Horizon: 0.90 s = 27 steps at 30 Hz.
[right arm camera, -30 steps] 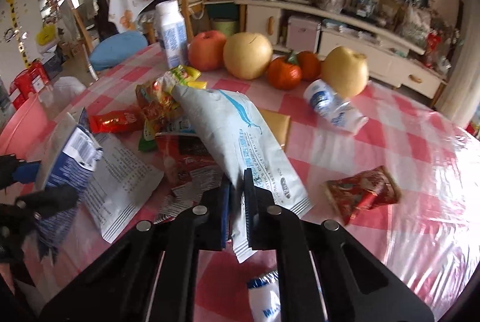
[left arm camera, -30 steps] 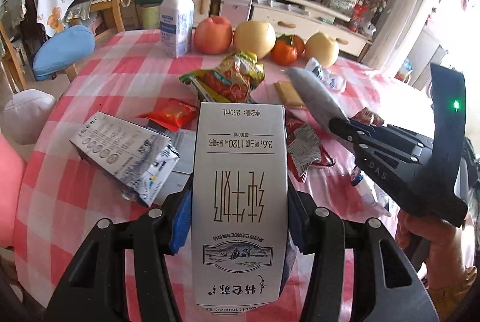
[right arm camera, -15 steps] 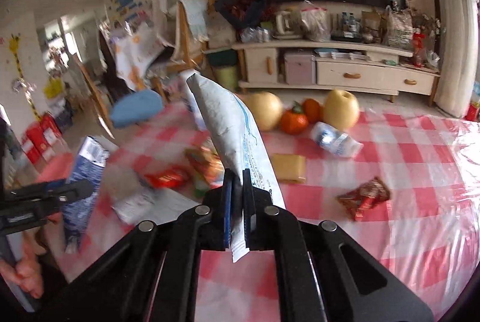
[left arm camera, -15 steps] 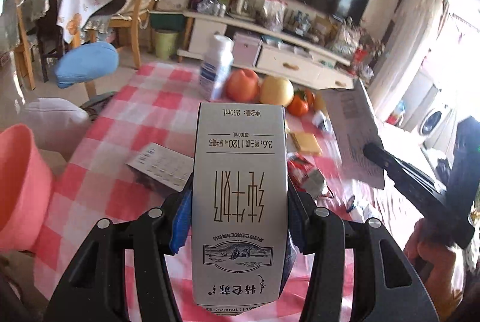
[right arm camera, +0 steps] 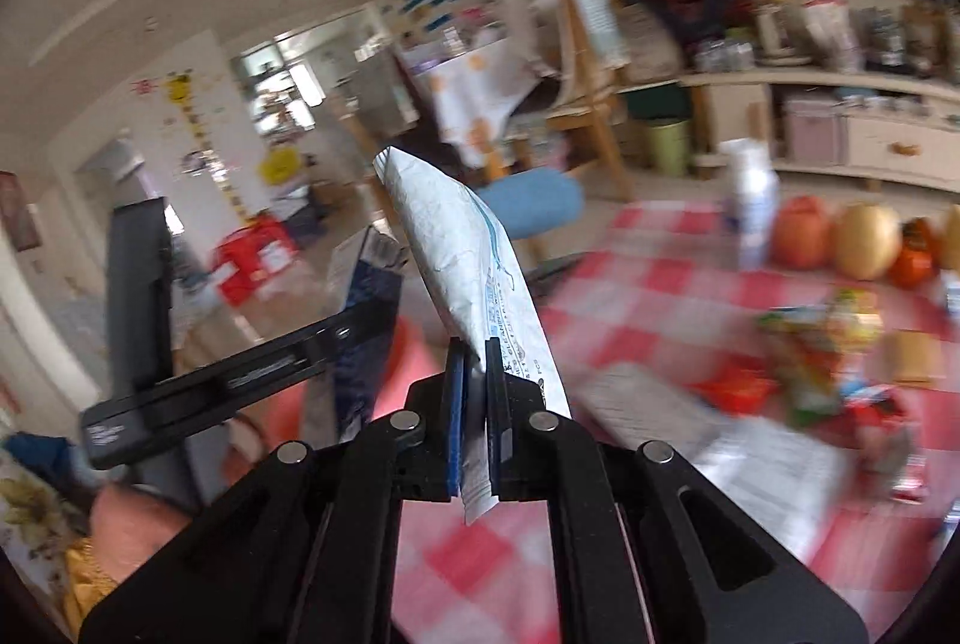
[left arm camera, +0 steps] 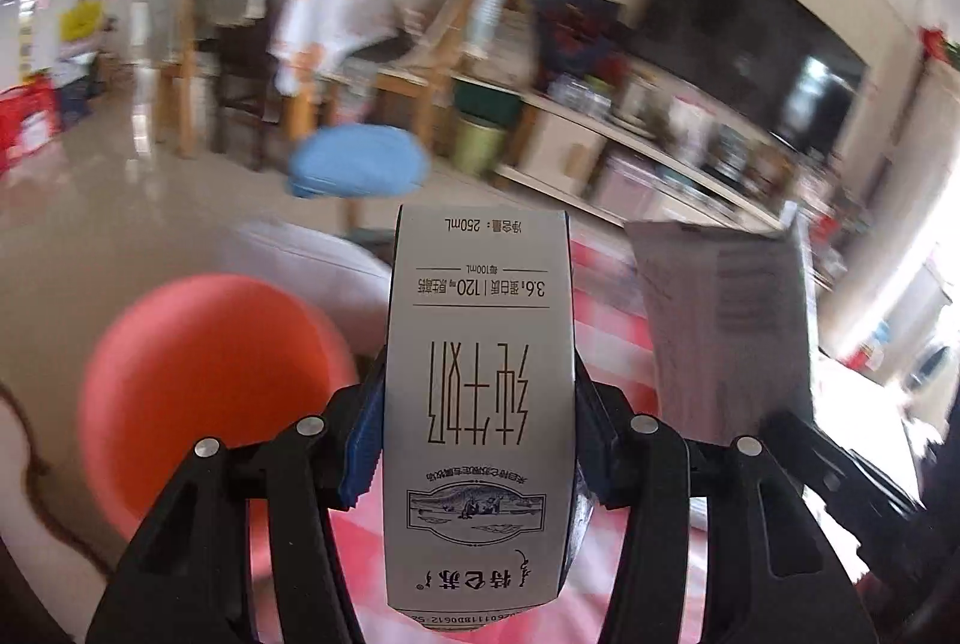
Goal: Collect trash
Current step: 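Carry both items to the pink basin and open both tools to drop them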
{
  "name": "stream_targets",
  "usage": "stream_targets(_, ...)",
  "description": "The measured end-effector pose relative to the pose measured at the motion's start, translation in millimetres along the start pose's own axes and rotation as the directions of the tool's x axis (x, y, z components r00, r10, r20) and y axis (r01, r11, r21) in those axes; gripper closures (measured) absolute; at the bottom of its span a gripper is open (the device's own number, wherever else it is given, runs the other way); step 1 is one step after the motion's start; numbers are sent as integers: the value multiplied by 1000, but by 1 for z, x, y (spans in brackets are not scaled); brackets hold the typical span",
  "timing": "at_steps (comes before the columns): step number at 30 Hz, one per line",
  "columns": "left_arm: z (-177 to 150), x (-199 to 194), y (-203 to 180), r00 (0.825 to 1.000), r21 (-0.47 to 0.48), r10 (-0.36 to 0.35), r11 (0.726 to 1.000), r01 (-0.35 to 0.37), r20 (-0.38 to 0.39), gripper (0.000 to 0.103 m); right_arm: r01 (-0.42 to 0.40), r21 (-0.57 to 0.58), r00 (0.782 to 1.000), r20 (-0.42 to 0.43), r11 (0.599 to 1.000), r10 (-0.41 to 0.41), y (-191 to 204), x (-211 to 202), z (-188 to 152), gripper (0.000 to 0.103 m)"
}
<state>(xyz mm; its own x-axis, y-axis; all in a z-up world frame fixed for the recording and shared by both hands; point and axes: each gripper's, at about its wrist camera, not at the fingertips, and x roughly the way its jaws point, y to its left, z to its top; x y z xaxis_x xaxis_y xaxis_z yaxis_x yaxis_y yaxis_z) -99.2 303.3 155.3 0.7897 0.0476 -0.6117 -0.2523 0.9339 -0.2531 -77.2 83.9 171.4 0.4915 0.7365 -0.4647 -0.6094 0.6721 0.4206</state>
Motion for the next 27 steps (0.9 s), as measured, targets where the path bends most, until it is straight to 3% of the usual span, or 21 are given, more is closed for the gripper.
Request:
stream_targets(7,21,13,100,991,-199,137,971,-135,-8,49,-153,70,985,-68,986,158,50,80,12,95)
stream_targets(14,22,34,151,979,-315,192,927,-202,-64,48,-258,216,951,-112,941,287,72,143,14,95)
stream_targets(15,22,37,156,976,-330,204,919,-217,-73,44,-260,224,948,-128,939,293,73,150,14,95)
stream_targets(16,21,38,163,971,-355,223,904,-238,-84,30,-249,228,946,-148,941,287,76,159,11,92)
stream_targets(18,18,34,172,966,-389,246,885,-256,-78,21,-215,239,951,-169,947,259,78,166,5,84)
stream_targets(19,17,30,175,966,-405,254,878,-254,-53,19,-208,238,952,-174,949,252,77,167,1,68)
stream_targets(20,17,25,177,965,-411,262,876,-251,-29,15,-191,227,958,-170,955,232,77,164,-2,45)
stream_targets(22,19,15,172,959,-402,282,882,-246,33,11,-126,184,977,-148,975,154,73,150,-7,30)
stream_targets(24,21,8,161,951,-375,297,894,-246,83,9,-45,128,990,-126,991,61,70,135,-11,25)
stream_targets(26,24,2,148,943,-337,306,908,-249,130,8,76,76,988,-139,994,-65,61,128,-16,10)
stream_targets(27,26,-3,137,939,-304,309,919,-253,153,8,137,51,980,-150,989,-128,59,126,-18,9)
